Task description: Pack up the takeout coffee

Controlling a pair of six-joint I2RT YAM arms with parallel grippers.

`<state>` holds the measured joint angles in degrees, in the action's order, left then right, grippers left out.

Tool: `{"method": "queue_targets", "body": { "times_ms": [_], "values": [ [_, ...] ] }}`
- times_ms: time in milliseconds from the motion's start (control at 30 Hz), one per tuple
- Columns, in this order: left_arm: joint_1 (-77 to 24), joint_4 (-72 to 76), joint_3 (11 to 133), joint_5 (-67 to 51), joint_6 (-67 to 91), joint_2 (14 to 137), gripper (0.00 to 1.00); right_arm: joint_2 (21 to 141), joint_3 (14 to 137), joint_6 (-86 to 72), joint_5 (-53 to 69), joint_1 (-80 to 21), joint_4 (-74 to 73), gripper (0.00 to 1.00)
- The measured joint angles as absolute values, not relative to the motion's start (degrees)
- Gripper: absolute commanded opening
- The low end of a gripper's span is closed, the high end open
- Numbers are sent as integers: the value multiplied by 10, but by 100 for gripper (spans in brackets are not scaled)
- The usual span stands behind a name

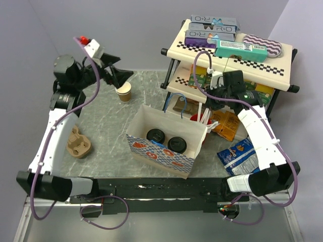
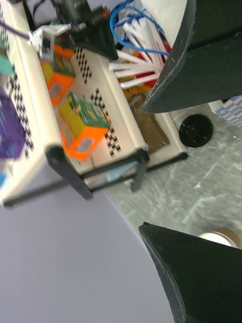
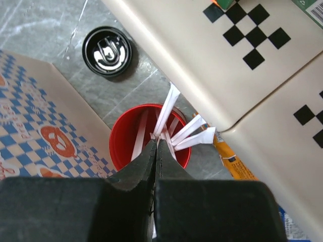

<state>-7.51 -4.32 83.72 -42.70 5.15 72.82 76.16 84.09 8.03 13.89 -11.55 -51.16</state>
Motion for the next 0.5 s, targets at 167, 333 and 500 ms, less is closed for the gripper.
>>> {"method": "queue_targets", "body": {
  "times_ms": [167,333,500],
  "values": [
    [-125,-50,921,-444,28,805,99,747,819,100,150,-117,-491,0],
    [-169,-58,1045,-455,4,914,98,735,796,119,170,-116,-478,0],
    [-213,-61,1129,-456,-10,1015,98,705,763,161,210,-117,-482,0]
  ]
}}
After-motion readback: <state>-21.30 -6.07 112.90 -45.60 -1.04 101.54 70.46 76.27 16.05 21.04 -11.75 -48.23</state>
